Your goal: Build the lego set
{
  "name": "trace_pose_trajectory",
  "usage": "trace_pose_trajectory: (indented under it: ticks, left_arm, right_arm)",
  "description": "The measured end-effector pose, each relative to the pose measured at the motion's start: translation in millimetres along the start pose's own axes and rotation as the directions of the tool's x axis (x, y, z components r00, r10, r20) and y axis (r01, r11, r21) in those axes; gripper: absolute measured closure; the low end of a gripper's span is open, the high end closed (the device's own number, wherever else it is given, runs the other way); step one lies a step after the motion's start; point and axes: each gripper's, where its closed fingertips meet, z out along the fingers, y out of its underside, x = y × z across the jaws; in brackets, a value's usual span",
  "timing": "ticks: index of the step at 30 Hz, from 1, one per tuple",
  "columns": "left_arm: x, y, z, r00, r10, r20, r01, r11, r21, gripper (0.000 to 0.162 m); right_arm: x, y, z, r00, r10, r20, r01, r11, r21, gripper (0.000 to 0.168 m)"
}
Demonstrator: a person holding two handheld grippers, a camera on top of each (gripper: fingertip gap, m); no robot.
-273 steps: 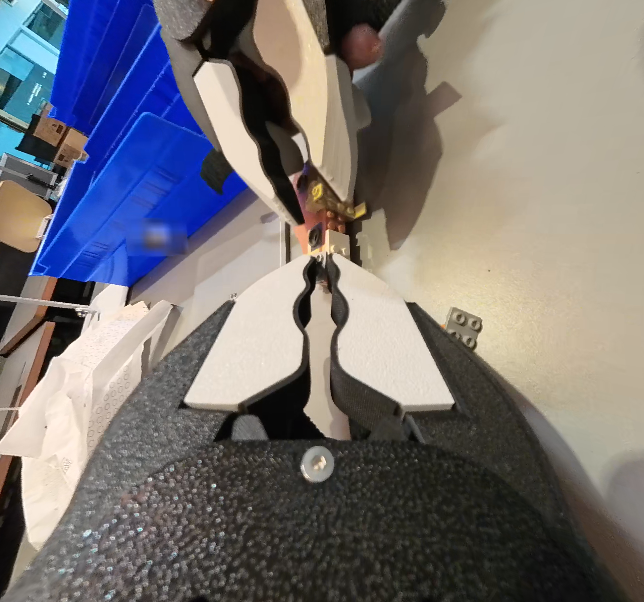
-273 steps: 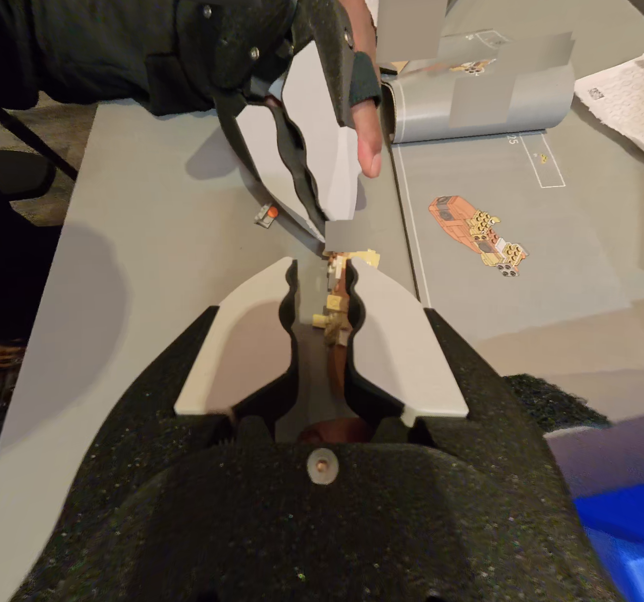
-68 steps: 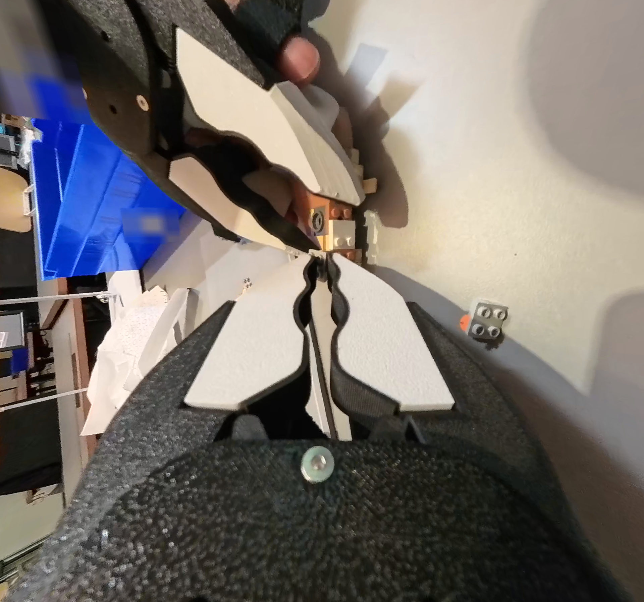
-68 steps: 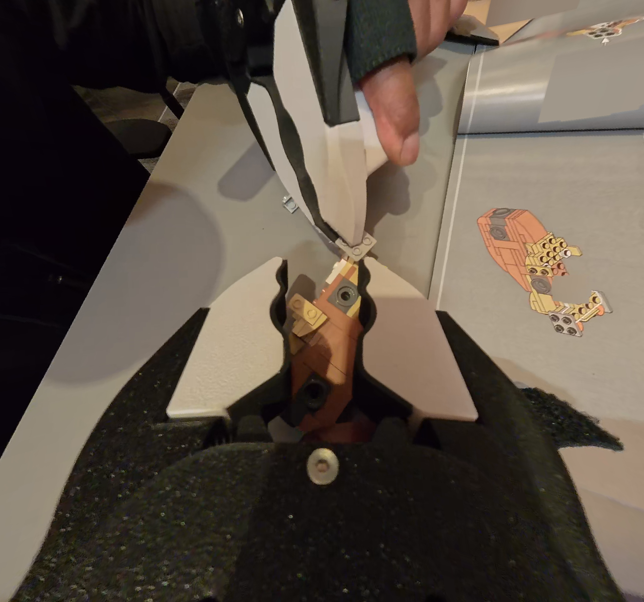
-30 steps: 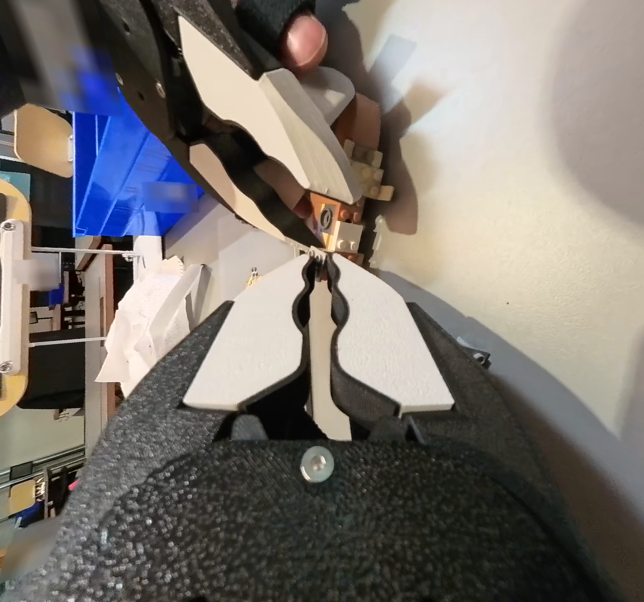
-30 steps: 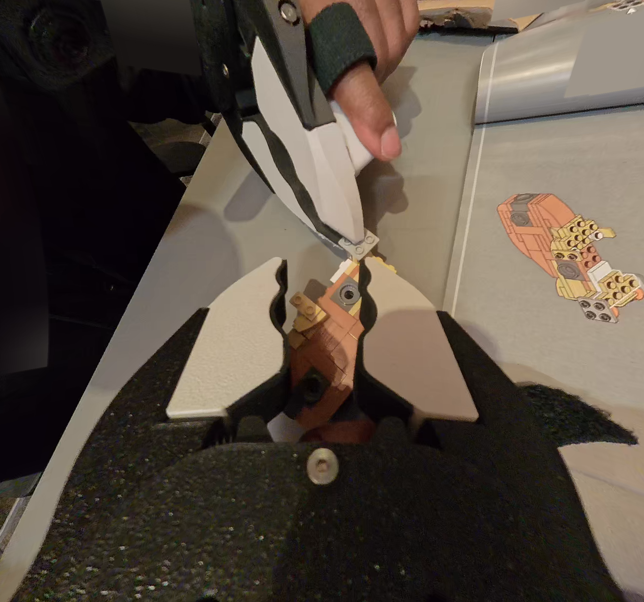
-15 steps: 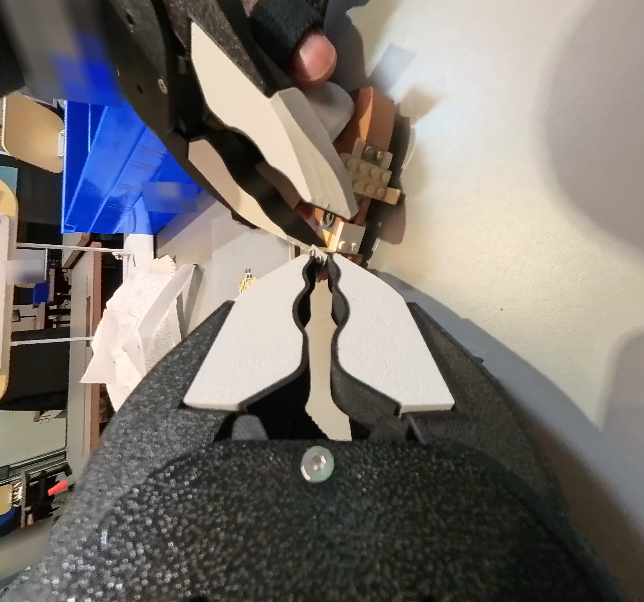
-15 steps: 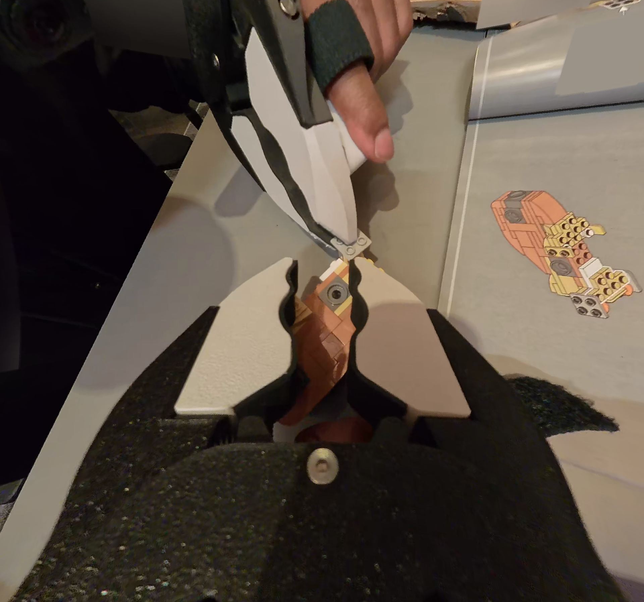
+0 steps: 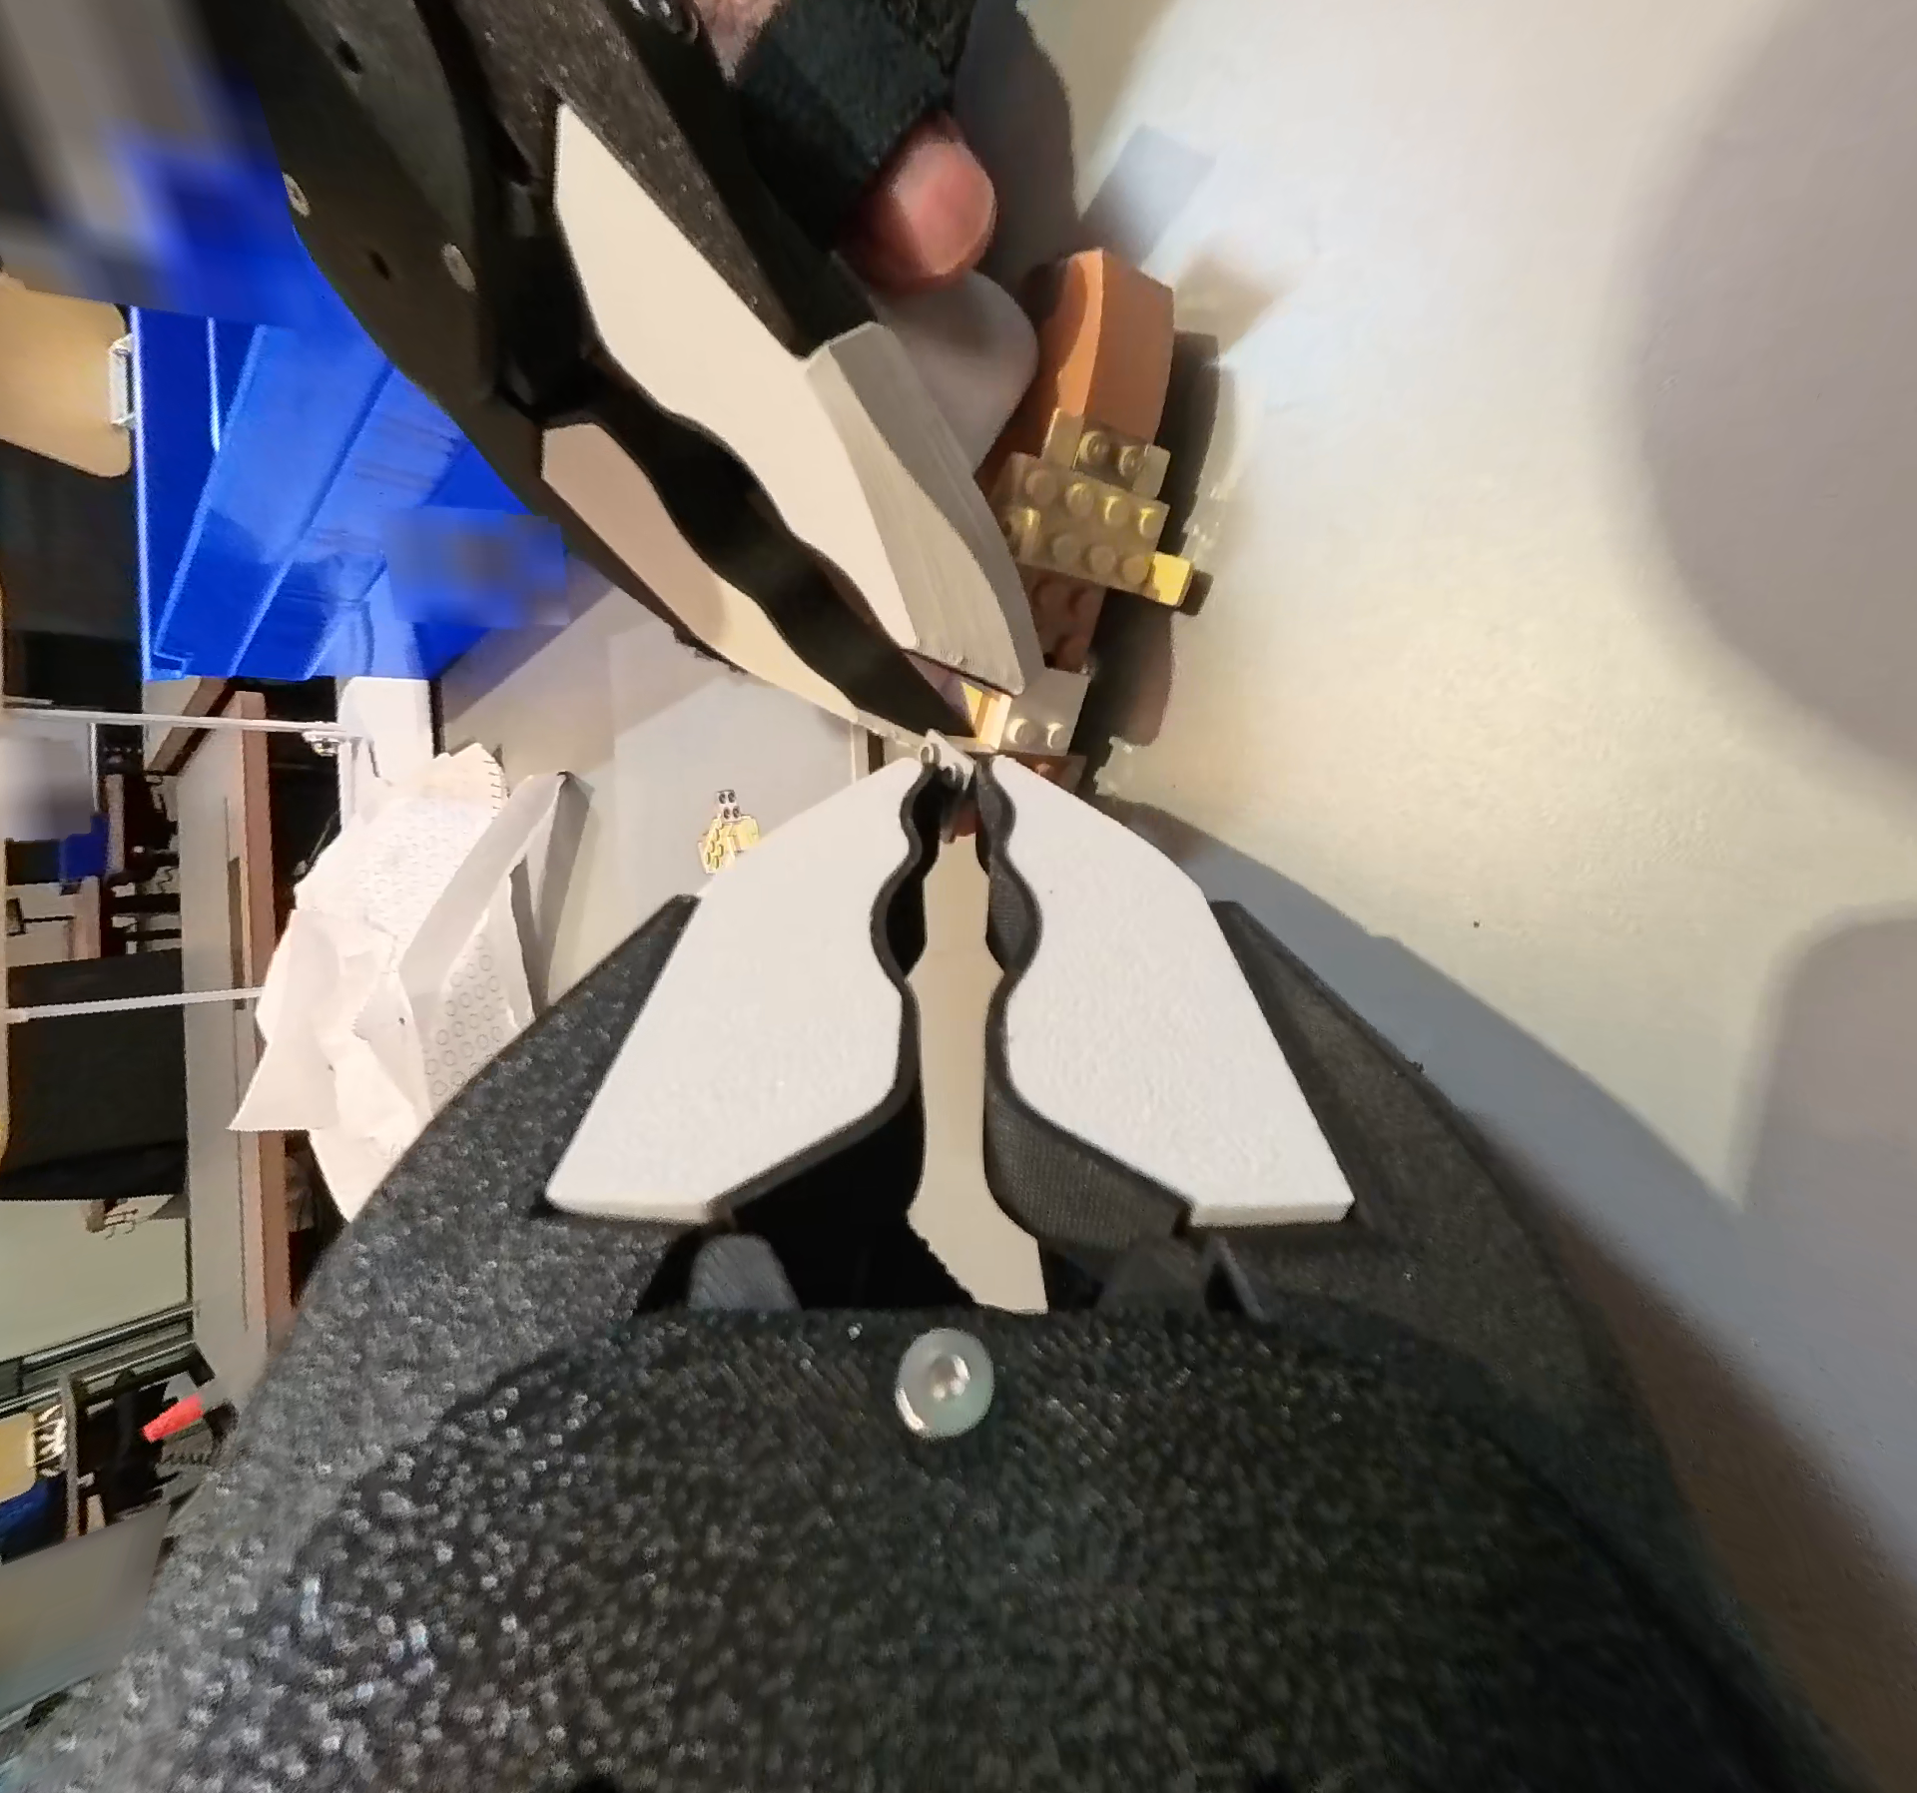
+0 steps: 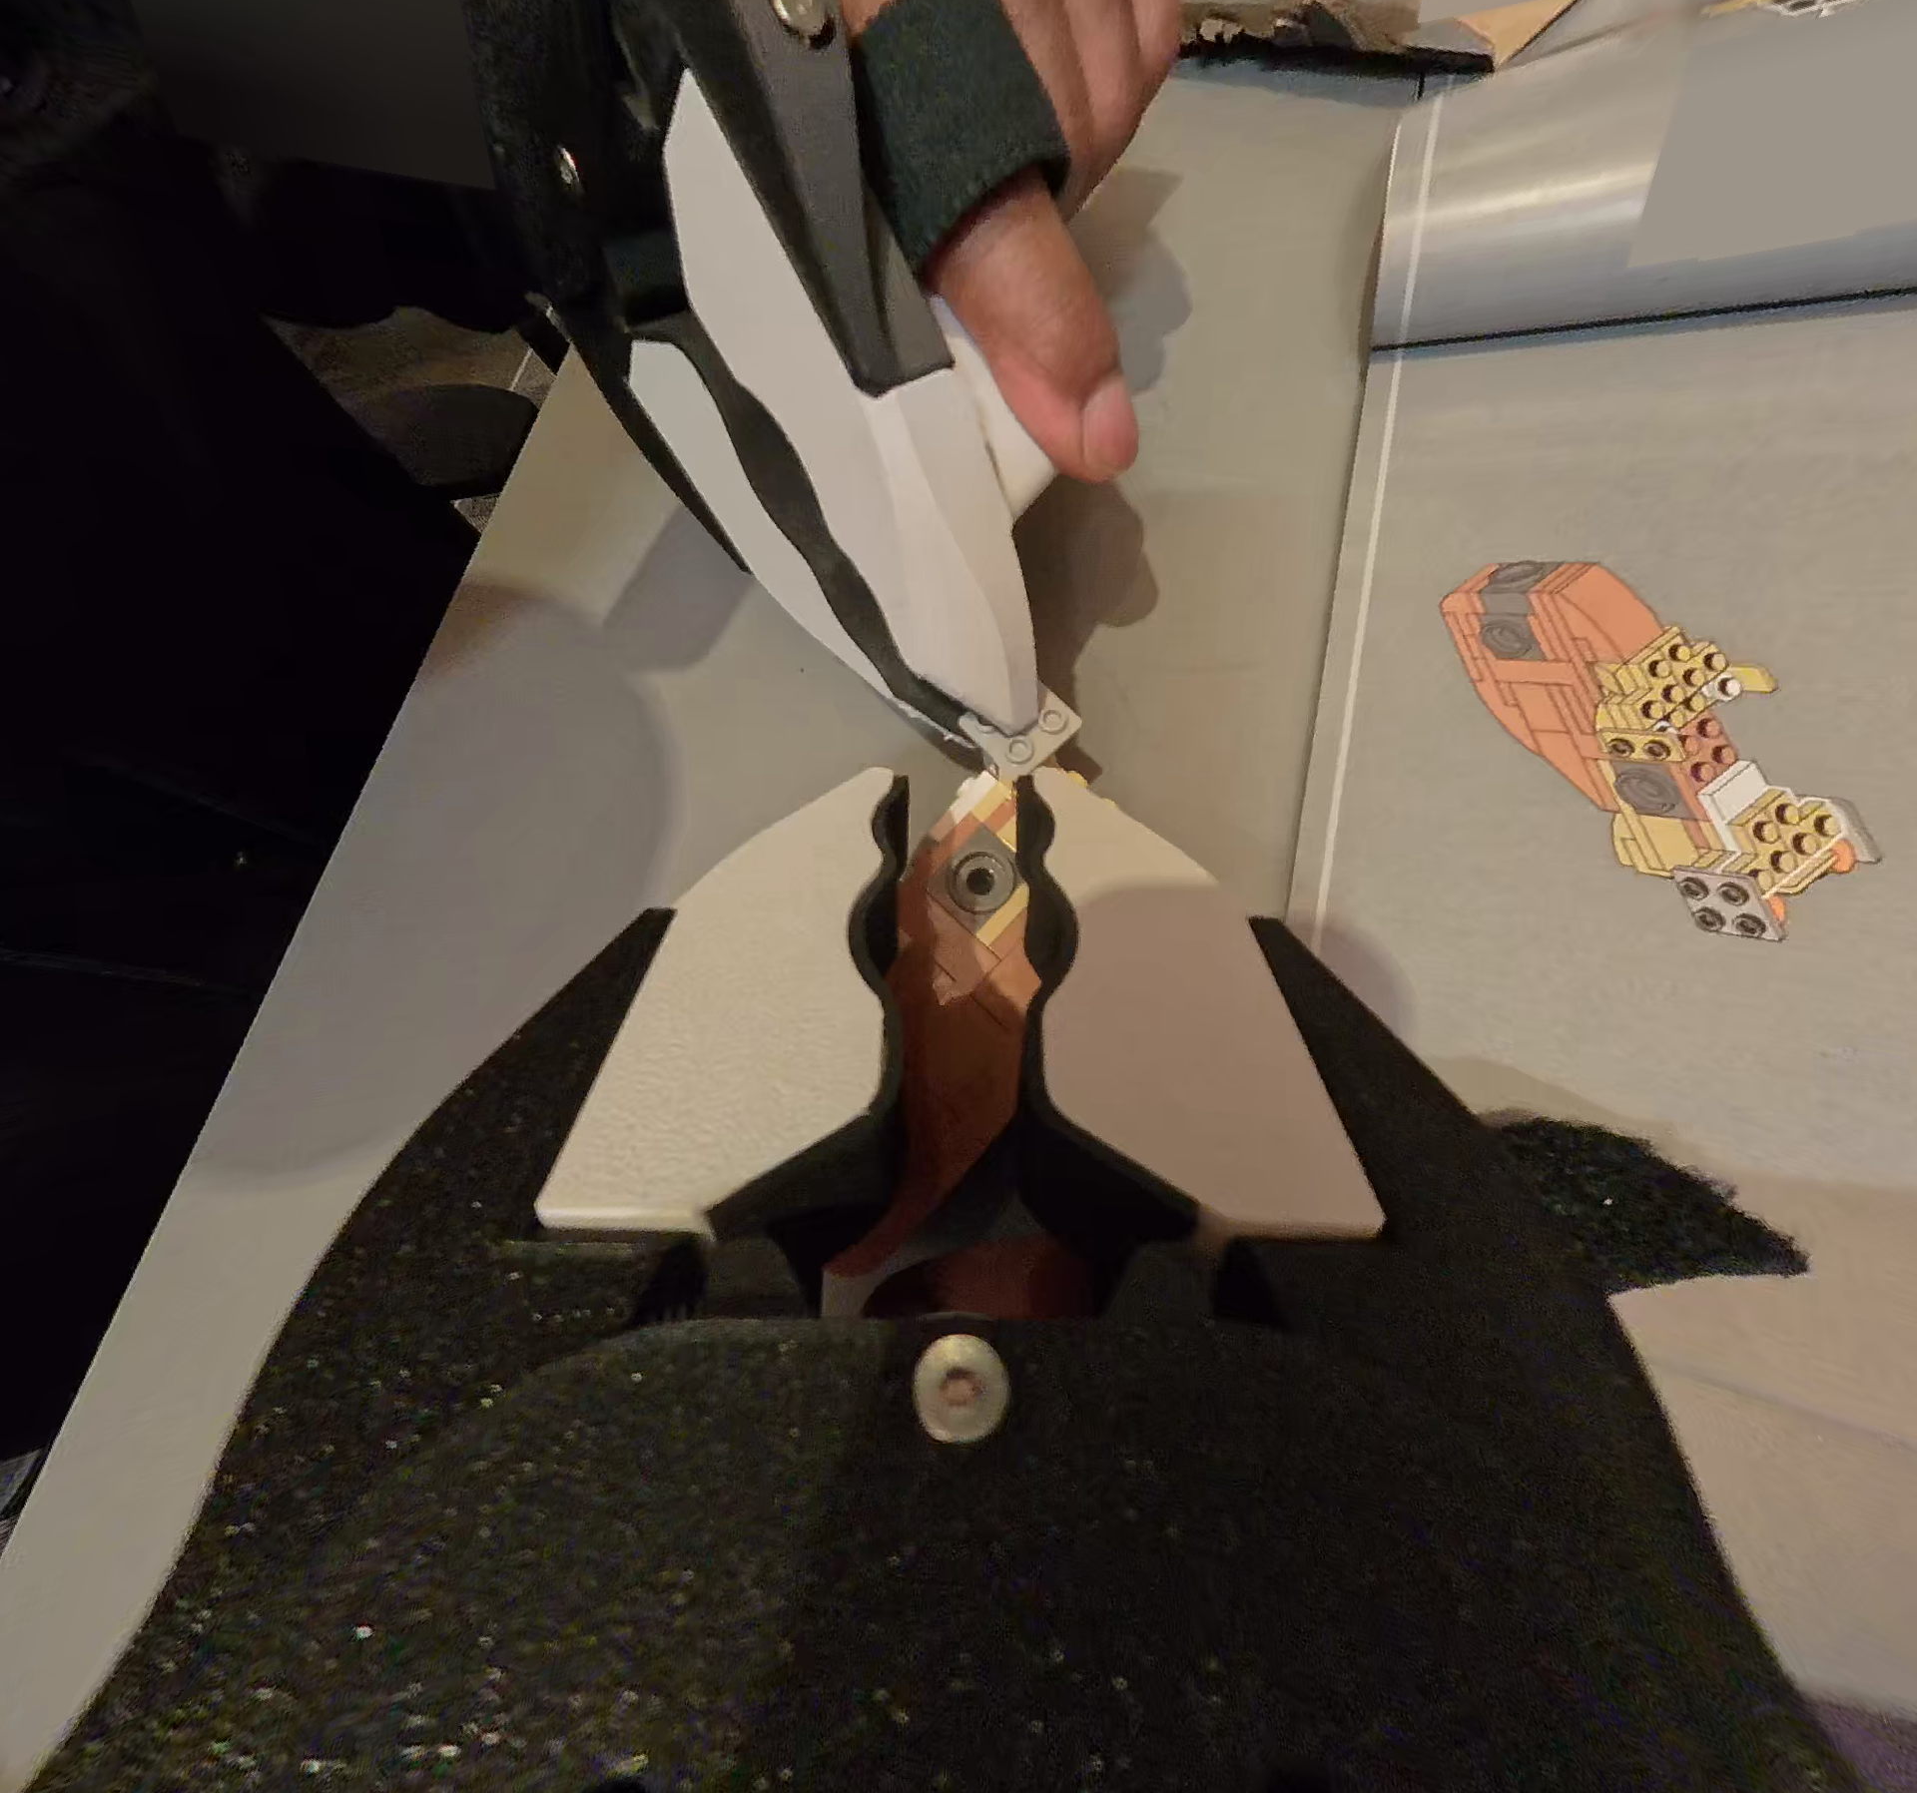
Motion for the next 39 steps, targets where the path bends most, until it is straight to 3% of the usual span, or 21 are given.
trace_pose_trajectory:
  ticks: [13,21,31,39]
  left_arm:
    - [0.2,-0.1,-0.5,1.000,-0.003,-0.026,0.003,1.000,-0.009,0.156]
    - [-2.6,3.6,-0.5,1.000,-0.003,-0.018,0.003,1.000,-0.023,0.156]
    - [-4.5,5.3,0.1,1.000,0.007,0.002,-0.007,1.000,-0.015,0.156]
    - [-6.8,6.8,1.3,1.000,-0.024,0.011,0.024,1.000,0.010,0.156]
  right_arm:
    - [-0.2,-0.6,1.0,1.000,0.008,0.015,-0.008,1.000,0.001,0.149]
    - [-2.2,-2.4,-0.4,0.997,0.047,0.067,-0.048,0.999,0.017,0.138]
    - [1.0,-7.6,-6.4,0.979,0.184,0.089,-0.191,0.978,0.078,0.145]
    - [5.7,-10.8,-8.0,0.979,0.194,0.063,-0.201,0.973,0.113,0.147]
